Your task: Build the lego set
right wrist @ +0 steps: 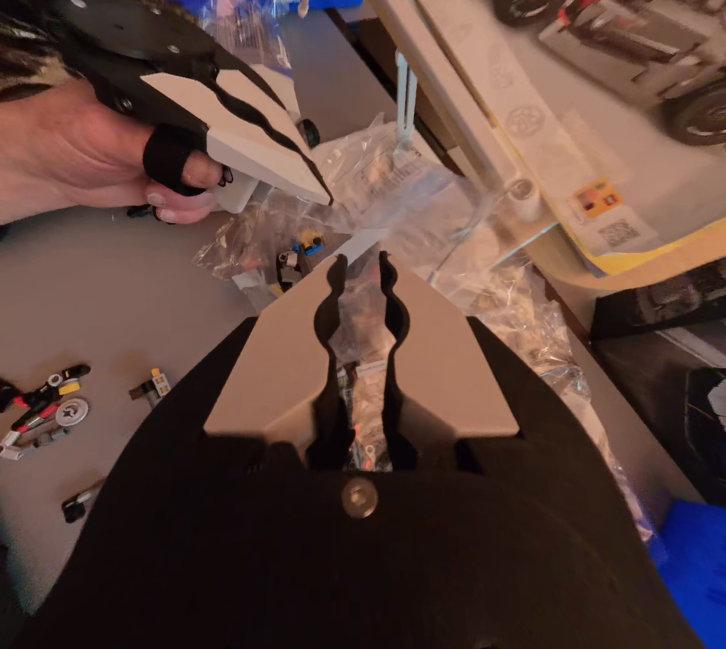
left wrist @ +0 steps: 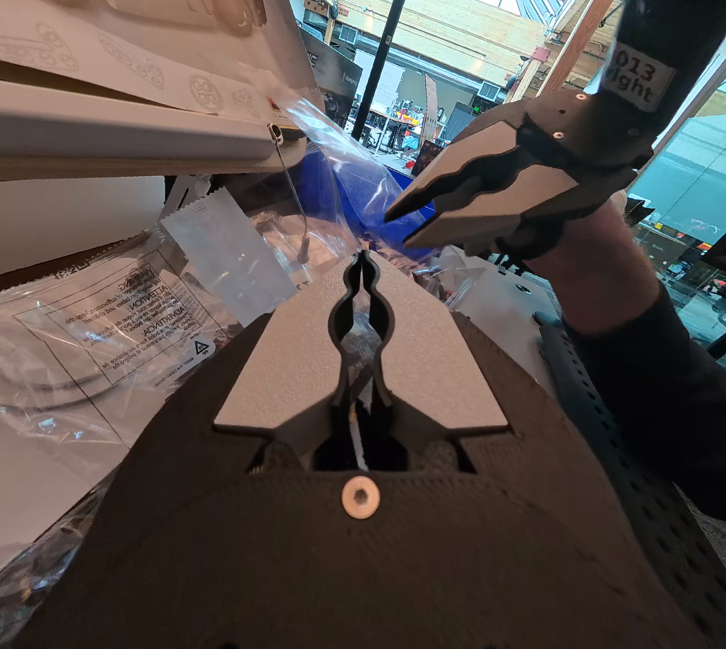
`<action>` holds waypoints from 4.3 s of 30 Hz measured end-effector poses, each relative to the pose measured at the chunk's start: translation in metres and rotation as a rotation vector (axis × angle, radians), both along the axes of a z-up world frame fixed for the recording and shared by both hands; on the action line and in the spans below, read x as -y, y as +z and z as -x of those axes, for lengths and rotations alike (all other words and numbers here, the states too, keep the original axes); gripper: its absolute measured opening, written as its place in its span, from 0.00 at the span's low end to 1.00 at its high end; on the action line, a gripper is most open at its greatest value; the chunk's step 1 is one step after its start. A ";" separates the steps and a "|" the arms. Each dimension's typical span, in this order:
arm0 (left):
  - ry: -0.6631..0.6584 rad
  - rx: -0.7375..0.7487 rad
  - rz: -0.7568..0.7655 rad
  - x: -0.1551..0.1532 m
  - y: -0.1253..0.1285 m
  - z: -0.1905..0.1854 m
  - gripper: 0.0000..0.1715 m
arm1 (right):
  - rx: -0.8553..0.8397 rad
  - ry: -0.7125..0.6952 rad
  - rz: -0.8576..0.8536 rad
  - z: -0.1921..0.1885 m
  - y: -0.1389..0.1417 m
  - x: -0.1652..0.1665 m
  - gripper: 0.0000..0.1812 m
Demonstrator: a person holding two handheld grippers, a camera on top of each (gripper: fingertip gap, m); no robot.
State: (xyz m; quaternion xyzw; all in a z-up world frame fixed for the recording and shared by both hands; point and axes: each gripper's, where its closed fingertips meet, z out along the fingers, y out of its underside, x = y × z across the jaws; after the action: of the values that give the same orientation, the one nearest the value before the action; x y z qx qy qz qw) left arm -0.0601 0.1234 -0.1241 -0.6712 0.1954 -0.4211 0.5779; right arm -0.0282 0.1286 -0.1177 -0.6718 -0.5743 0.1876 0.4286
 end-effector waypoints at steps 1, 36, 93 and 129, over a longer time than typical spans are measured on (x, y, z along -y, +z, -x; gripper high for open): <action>0.005 0.001 -0.003 0.000 0.001 0.001 0.00 | -0.025 0.000 -0.003 -0.004 0.004 0.000 0.08; 0.053 0.023 -0.010 -0.003 0.004 0.014 0.00 | 0.502 0.273 0.303 -0.044 -0.160 0.052 0.09; 0.014 -0.019 0.003 -0.002 -0.006 0.001 0.00 | -0.130 0.100 -0.053 0.000 -0.006 0.011 0.12; 0.069 -0.008 0.005 -0.005 -0.008 0.015 0.00 | 0.474 0.468 0.265 -0.027 -0.158 0.081 0.04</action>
State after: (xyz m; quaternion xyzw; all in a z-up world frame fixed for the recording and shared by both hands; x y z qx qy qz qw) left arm -0.0751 0.1288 -0.1316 -0.6806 0.1733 -0.3990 0.5896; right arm -0.0007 0.0472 -0.2760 -0.5967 -0.7668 0.1923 0.1381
